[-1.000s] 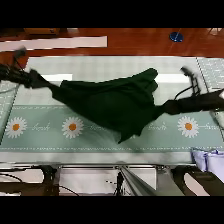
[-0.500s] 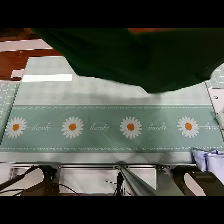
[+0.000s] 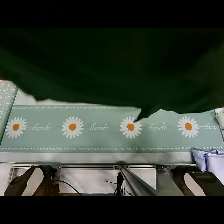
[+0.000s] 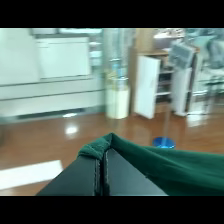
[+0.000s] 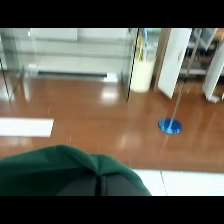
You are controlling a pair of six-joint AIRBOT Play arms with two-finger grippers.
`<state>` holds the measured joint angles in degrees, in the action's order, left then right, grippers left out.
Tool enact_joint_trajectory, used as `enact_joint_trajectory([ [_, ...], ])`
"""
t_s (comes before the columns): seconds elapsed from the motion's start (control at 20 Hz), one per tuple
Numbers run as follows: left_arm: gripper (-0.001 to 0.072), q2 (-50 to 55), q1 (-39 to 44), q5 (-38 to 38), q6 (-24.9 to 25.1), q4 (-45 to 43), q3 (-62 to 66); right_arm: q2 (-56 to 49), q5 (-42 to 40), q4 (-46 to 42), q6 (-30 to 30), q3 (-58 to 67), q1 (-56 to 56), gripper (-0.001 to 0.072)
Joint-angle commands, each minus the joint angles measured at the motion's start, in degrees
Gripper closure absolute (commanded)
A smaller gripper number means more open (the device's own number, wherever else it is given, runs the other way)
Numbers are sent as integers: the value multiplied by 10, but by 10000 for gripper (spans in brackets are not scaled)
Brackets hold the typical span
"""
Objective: Fold the shirts.
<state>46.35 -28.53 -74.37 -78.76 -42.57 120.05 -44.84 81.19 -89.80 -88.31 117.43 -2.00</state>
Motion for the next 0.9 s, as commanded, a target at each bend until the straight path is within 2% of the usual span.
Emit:
enact_joint_trajectory([
  [0.0,673,-48,-3,-120,-41,-58,1,12,128,-6,-6,19,0,683],
  [0.15,674,-52,-3,-238,-49,-97,-5,5,247,-15,22,19,0,683],
  [0.25,674,-52,-3,-312,-49,-127,-60,-4,250,-18,18,-14,1,683],
  [0.35,675,-60,13,-302,-48,-136,-164,-25,250,-18,27,-74,1,683],
  [0.45,675,-56,40,-249,-44,-150,-272,-66,231,-25,50,-145,1,683],
  [0.6,674,-13,64,-151,-41,-174,-383,-165,143,-37,75,-198,1,683],
  [0.85,675,115,138,5,15,-175,-401,-306,-78,21,84,-198,1,683],
])
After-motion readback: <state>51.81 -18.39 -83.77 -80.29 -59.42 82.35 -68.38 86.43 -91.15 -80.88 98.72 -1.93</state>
